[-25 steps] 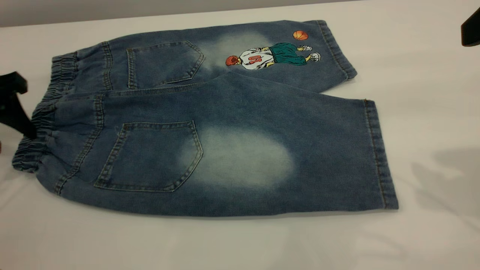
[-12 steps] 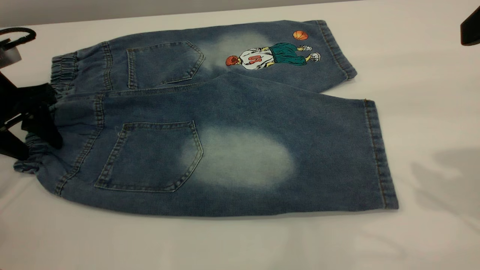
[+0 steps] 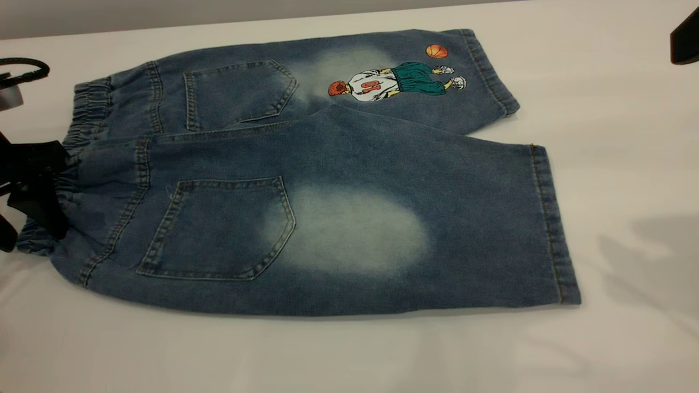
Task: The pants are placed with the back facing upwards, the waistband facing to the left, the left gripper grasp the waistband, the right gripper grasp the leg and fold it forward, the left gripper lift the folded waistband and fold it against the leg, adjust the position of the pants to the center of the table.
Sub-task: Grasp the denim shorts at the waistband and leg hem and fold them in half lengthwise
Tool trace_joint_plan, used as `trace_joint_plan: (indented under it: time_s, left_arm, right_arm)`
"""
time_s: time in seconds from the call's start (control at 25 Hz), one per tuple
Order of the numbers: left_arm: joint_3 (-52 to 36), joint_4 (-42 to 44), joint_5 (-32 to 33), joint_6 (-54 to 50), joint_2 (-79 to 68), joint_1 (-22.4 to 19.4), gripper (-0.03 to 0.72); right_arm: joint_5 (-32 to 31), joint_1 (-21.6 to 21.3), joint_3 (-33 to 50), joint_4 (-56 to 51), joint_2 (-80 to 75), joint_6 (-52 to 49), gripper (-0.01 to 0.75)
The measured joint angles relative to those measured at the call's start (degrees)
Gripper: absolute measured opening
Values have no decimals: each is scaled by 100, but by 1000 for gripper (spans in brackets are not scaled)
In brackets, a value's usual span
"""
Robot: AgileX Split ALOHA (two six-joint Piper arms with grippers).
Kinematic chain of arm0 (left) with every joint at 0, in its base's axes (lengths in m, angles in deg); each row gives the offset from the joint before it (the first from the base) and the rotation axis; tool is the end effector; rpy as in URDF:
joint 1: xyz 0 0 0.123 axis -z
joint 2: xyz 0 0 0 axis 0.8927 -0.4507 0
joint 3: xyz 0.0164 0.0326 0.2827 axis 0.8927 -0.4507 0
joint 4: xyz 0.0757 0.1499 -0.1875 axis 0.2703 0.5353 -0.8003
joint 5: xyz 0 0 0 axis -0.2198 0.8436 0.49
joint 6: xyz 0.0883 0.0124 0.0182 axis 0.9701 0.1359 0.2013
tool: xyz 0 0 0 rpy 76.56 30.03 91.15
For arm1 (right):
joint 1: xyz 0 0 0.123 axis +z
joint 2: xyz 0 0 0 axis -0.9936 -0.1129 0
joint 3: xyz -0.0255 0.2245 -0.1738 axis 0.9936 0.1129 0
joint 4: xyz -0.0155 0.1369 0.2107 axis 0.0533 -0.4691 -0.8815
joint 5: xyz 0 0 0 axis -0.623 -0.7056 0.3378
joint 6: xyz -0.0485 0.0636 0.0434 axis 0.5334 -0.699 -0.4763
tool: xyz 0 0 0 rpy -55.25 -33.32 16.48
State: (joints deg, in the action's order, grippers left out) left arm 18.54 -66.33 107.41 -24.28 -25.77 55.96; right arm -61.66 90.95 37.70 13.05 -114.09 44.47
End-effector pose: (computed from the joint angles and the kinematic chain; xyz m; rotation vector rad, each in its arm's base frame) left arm 0.3015 0.0299 0.0641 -0.3339 3.0721 -0.1414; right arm 0.2040 0.0457 0.2086 0.0749 2.5145 0.4213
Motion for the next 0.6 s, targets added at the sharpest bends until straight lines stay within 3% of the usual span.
trace_joint_plan:
  time_s: [0.44,0.52,0.6]
  left_arm:
    - [11,-82,-219,69,-244,0,410]
    - [11,-132,-241,170,-245,16,347]
    - [11,-205,-278,284,-249,69,237]
  right_arm:
    - [-88,0,0,-20,0,0,483]
    - [-98,0,0,-19,0,0,483]
    - [-167,0,0,-19,0,0,483]
